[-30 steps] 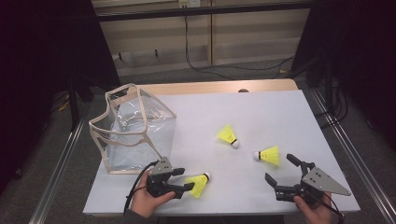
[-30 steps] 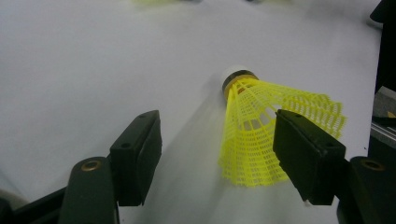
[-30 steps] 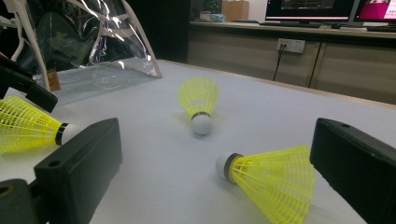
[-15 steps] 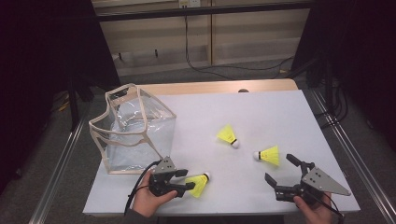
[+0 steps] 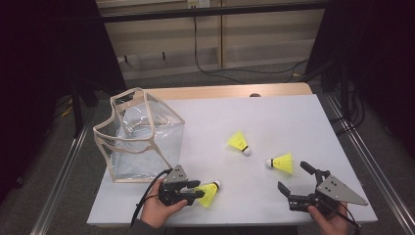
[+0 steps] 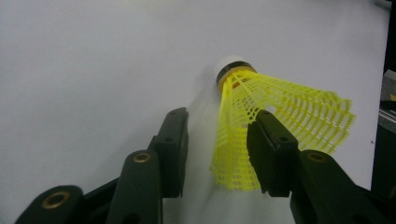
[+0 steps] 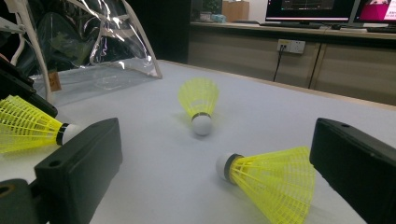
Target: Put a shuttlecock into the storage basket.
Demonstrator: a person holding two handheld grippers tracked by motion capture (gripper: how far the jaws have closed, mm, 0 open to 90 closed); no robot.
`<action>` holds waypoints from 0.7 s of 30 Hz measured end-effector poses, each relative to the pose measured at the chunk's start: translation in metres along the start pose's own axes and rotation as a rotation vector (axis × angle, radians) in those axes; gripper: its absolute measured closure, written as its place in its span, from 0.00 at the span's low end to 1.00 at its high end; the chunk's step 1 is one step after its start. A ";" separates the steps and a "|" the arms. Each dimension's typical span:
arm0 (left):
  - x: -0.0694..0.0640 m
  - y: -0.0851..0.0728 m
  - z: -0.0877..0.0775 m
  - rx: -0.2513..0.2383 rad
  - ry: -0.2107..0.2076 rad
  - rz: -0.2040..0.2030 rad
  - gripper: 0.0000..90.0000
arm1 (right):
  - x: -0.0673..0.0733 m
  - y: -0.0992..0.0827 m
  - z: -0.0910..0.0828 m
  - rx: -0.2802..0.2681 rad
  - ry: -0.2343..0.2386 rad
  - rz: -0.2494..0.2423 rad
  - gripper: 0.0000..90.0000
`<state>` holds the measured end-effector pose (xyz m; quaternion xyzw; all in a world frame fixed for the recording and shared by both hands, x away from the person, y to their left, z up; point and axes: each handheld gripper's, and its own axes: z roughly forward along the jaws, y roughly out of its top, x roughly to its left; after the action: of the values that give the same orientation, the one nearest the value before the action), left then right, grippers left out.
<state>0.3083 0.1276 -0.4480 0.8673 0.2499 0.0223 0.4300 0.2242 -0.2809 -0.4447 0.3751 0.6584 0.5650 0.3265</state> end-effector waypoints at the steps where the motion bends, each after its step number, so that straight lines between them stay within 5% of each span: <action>1: 0.000 0.000 0.000 0.001 -0.001 0.000 0.67 | 0.000 0.000 0.000 -0.001 0.001 0.001 0.03; 21: -0.001 0.001 0.008 0.032 -0.018 -0.004 0.82 | 0.000 0.000 0.000 -0.001 0.000 -0.003 0.03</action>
<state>0.3097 0.1204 -0.4524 0.8736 0.2481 0.0099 0.4185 0.2240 -0.2809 -0.4442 0.3740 0.6584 0.5649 0.3278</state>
